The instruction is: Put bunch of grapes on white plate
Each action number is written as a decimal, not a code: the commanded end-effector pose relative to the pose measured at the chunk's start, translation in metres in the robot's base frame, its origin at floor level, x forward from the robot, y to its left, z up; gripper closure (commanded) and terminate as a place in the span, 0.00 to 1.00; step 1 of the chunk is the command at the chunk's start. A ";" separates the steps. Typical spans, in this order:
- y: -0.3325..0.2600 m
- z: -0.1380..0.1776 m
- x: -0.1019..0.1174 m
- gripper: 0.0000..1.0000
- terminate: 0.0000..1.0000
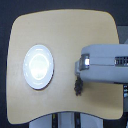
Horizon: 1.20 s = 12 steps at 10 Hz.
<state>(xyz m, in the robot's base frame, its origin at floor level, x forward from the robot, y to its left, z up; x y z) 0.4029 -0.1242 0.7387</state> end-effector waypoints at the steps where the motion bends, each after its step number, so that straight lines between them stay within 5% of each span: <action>1: 0.009 0.068 0.017 1.00 0.00; 7: 0.023 0.131 0.032 1.00 0.00; 12: 0.133 0.109 0.030 1.00 0.00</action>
<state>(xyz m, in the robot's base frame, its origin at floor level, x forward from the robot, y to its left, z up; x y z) 0.4316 -0.0810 0.8614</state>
